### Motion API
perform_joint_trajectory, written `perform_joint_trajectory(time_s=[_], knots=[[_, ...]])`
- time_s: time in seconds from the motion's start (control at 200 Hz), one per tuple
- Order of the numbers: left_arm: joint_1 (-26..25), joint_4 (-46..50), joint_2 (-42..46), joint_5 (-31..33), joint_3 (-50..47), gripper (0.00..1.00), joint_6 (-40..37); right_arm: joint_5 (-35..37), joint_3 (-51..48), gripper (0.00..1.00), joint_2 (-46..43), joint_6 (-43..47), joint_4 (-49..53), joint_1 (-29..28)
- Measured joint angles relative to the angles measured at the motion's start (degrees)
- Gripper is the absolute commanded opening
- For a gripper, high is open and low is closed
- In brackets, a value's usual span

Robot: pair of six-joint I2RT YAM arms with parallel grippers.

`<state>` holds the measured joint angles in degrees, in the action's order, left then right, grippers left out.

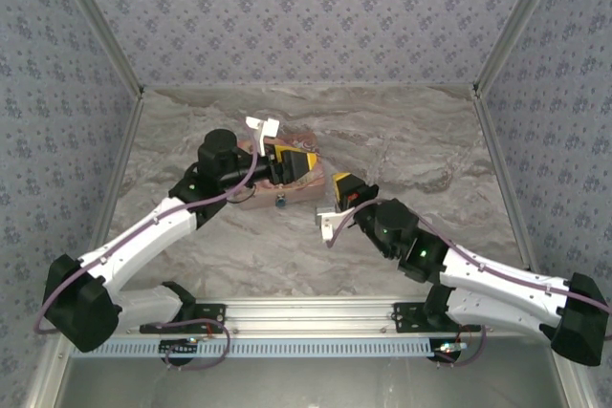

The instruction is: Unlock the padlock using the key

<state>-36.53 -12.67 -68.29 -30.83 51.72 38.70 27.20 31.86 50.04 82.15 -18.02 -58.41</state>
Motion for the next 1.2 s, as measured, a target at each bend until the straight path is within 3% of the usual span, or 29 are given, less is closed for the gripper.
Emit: perform_joint_trajectory(time_s=[0.29,0.705,1.199], knots=[[-0.02,0.66,-0.07,3.1,0.0,0.74,2.43,-8.09,2.6,0.0,-3.58,-12.13,7.8,5.99],[-0.02,1.01,-2.95,5.99,0.0,0.71,21.97,-23.34,5.14,0.0,-4.63,-22.05,16.63,14.12],[-1.14,-5.14,-12.09,3.63,-0.15,0.66,37.75,-25.64,5.14,0.0,-2.8,-28.22,16.02,16.26]])
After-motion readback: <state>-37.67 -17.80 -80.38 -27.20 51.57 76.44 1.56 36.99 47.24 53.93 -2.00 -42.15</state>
